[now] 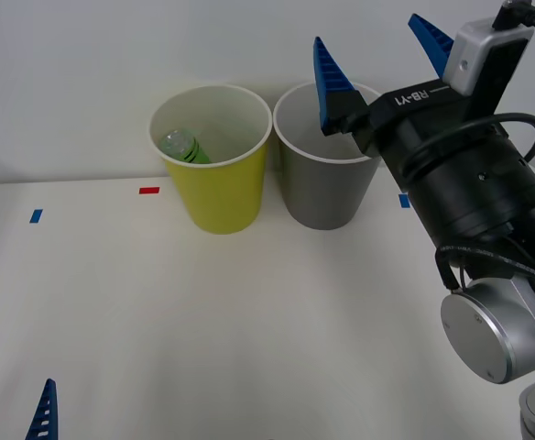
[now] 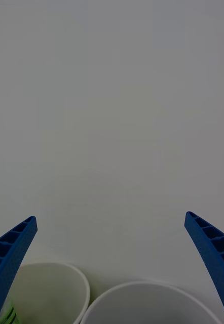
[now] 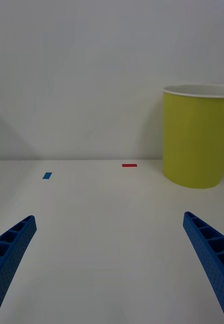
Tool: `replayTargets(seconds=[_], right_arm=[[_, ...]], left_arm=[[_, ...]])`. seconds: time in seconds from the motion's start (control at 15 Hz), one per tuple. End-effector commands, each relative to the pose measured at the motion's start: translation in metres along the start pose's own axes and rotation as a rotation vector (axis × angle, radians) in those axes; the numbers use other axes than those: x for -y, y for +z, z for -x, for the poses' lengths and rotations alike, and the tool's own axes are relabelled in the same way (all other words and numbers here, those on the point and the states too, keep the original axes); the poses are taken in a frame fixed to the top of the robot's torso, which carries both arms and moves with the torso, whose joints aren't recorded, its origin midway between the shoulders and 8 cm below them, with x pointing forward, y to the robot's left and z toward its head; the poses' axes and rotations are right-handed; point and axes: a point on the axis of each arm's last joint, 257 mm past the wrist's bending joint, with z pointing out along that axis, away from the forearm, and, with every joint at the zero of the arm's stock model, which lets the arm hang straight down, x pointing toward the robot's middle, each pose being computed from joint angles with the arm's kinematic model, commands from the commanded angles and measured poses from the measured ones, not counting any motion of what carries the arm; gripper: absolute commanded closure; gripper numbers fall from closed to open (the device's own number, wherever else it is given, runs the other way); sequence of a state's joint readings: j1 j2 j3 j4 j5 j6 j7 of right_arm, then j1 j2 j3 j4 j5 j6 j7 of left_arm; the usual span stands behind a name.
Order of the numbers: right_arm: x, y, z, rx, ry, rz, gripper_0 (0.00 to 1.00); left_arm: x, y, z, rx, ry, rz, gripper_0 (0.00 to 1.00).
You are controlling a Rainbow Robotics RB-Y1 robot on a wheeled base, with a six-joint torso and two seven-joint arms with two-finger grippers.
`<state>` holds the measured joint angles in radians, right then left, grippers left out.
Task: Put cans in the gray bin and PET bottles in the light green bin.
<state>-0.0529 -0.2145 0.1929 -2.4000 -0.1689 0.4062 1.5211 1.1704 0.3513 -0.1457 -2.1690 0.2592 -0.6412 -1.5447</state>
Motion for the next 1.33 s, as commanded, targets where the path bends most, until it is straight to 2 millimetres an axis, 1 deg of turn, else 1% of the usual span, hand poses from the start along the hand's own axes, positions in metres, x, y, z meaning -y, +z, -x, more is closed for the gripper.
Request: replayTargets(seconds=[0.07, 0.13, 0.2, 0.47, 0.6, 0.73, 0.8, 1.0, 1.33], right_arm=[[0.027, -0.024, -0.011, -0.027, -0.009, -0.069, 0.0], [0.038, -0.035, -0.017, -0.03, -0.012, -0.096, 0.0], [0.045, -0.044, -0.022, -0.035, -0.014, -0.113, 0.0], [0.073, -0.088, -0.056, -0.105, -0.035, -0.186, 0.0], [0.083, -0.107, -0.072, -0.12, -0.061, -0.202, 0.0], [0.09, -0.121, -0.089, -0.097, -0.095, -0.191, 0.0], [0.089, -0.128, -0.094, -0.102, -0.1, -0.179, 0.0], [0.085, -0.157, -0.1, -0.116, -0.113, -0.161, 0.0], [0.081, -0.208, -0.11, -0.156, -0.116, -0.179, 0.0]], left_arm=[[0.0, 0.0, 0.0, 0.0, 0.0, 0.0, 0.0], [0.0, 0.0, 0.0, 0.0, 0.0, 0.0, 0.0], [0.0, 0.0, 0.0, 0.0, 0.0, 0.0, 0.0], [0.0, 0.0, 0.0, 0.0, 0.0, 0.0, 0.0], [0.0, 0.0, 0.0, 0.0, 0.0, 0.0, 0.0], [0.0, 0.0, 0.0, 0.0, 0.0, 0.0, 0.0], [0.0, 0.0, 0.0, 0.0, 0.0, 0.0, 0.0], [0.0, 0.0, 0.0, 0.0, 0.0, 0.0, 0.0], [0.0, 0.0, 0.0, 0.0, 0.0, 0.0, 0.0]])
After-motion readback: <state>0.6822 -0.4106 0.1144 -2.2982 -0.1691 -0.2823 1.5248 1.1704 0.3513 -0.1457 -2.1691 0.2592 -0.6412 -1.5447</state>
